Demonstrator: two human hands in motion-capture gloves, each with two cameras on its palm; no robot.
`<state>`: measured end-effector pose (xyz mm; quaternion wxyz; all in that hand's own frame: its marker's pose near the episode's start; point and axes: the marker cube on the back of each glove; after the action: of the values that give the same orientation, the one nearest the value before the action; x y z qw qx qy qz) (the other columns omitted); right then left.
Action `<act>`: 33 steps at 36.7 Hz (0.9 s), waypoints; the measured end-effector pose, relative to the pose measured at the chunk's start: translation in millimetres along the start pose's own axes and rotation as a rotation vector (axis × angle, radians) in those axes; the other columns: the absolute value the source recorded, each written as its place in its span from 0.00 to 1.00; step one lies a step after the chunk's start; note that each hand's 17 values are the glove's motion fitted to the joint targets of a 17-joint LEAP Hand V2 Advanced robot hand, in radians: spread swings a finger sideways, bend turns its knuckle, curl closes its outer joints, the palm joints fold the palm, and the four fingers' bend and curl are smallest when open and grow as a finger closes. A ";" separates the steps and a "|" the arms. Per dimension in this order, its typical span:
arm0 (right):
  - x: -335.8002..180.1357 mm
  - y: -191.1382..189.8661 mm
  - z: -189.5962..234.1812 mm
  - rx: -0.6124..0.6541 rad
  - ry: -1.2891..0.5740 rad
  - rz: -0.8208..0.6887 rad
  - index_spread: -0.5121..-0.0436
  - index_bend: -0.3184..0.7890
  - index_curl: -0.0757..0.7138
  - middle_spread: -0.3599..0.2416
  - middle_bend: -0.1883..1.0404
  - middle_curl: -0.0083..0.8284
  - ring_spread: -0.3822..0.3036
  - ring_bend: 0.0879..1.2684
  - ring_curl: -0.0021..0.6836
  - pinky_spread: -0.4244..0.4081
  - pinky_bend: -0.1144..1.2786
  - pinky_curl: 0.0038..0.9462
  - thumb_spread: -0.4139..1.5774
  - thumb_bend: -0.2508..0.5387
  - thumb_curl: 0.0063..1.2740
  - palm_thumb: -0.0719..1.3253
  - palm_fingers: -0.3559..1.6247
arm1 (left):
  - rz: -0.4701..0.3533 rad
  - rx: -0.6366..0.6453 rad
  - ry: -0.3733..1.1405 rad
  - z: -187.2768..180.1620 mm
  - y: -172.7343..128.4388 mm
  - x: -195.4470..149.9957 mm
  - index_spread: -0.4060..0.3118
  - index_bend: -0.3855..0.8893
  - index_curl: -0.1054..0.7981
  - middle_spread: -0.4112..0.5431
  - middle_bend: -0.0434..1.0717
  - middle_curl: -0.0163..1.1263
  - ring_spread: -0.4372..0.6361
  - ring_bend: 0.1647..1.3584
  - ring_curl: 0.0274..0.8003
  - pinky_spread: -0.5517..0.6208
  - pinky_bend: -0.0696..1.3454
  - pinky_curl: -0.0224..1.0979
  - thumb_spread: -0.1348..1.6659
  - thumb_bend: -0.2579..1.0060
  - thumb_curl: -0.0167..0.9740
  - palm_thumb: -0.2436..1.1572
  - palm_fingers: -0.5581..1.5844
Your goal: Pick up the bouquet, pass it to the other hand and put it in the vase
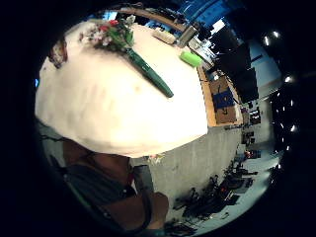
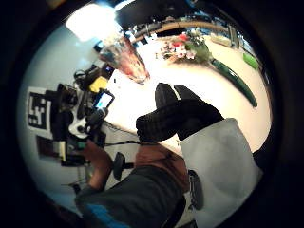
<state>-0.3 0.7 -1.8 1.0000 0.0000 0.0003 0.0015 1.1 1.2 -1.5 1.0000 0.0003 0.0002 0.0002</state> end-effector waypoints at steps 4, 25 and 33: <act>1.4 1.5 -0.5 -0.012 0.005 0.000 0.57 0.45 0.23 0.63 0.36 0.13 0.69 0.13 0.11 0.75 0.32 0.12 0.53 0.64 0.08 0.35 0.34 | 0.000 -0.002 0.004 -0.7 -0.6 -0.3 0.46 0.42 0.21 0.45 0.23 0.12 0.51 0.26 0.15 0.66 0.31 0.14 0.40 0.26 0.09 0.29 0.50; 5.5 -0.5 1.1 -0.036 -0.002 -0.019 0.34 0.43 0.39 0.64 0.34 0.30 0.79 0.15 0.25 0.89 0.31 0.24 0.77 0.51 0.16 0.40 0.31 | -0.006 0.007 0.014 -7.2 -0.4 2.2 0.40 0.42 0.36 0.46 0.20 0.24 0.59 0.29 0.27 0.77 0.31 0.25 0.61 0.19 0.22 0.31 0.47; 30.3 0.4 -1.2 -0.040 0.010 -0.032 0.33 0.41 0.40 0.64 0.34 0.33 0.79 0.15 0.28 0.90 0.32 0.28 0.78 0.45 0.19 0.41 0.30 | 0.007 0.040 0.044 -9.0 1.1 1.3 0.41 0.40 0.38 0.46 0.21 0.26 0.59 0.30 0.29 0.77 0.31 0.27 0.62 0.18 0.24 0.30 0.46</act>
<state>30.0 1.2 -3.0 0.9997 -0.0199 0.0051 -0.0147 2.4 2.3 -10.5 0.9995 0.0205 0.0220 0.0038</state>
